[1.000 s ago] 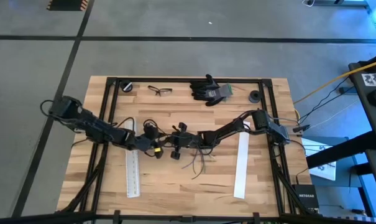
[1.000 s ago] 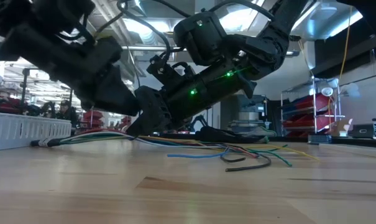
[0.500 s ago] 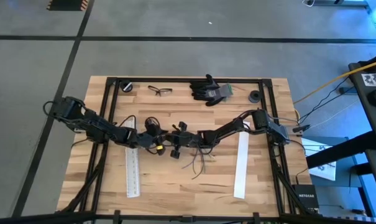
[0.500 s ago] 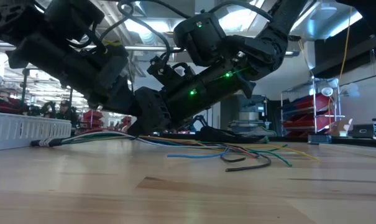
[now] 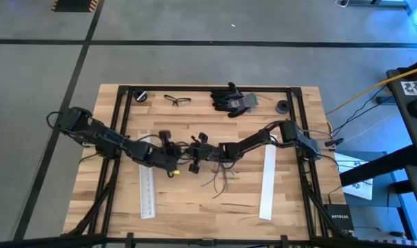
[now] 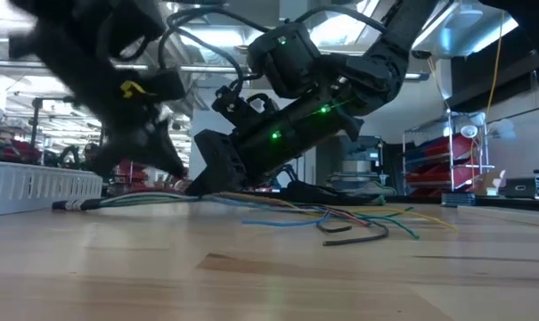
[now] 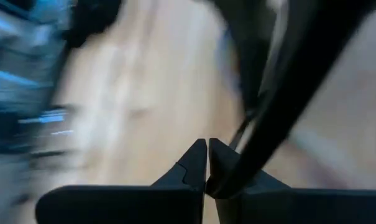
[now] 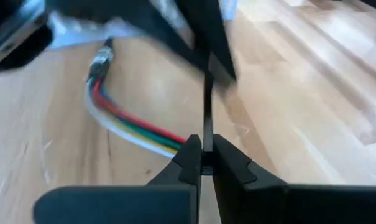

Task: Ziptie cables
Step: Close the zip tie

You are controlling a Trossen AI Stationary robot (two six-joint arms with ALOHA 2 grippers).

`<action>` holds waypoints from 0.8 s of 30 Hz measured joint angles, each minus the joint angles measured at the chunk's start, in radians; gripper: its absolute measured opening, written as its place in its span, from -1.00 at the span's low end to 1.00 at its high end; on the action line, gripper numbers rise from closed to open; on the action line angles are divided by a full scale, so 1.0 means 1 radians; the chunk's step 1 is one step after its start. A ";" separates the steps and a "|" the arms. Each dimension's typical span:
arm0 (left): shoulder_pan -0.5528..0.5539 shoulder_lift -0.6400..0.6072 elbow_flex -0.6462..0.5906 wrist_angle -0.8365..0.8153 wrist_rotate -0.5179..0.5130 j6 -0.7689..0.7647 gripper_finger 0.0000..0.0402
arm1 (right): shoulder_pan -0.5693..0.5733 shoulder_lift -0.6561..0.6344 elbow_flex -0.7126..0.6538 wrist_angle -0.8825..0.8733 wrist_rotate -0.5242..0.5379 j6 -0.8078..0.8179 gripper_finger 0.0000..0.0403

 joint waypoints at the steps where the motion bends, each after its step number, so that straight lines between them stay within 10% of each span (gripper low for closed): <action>1: 0.000 -0.012 0.046 -0.128 -0.043 0.011 -1.00 | 0.000 -0.002 0.001 -0.001 0.002 0.008 -0.99; 6: 0.015 -0.149 0.159 -0.419 -0.138 0.030 -1.00 | 0.000 0.003 -0.004 -0.042 0.000 0.010 -0.99; 13: 0.016 -0.301 0.160 -0.394 -0.109 -0.100 -0.98 | 0.002 0.006 0.000 -0.032 0.002 0.010 -0.92; 24: 0.025 -0.417 0.218 -0.514 0.066 -0.220 -0.40 | 0.003 -0.126 0.073 -0.326 -0.024 0.008 -0.21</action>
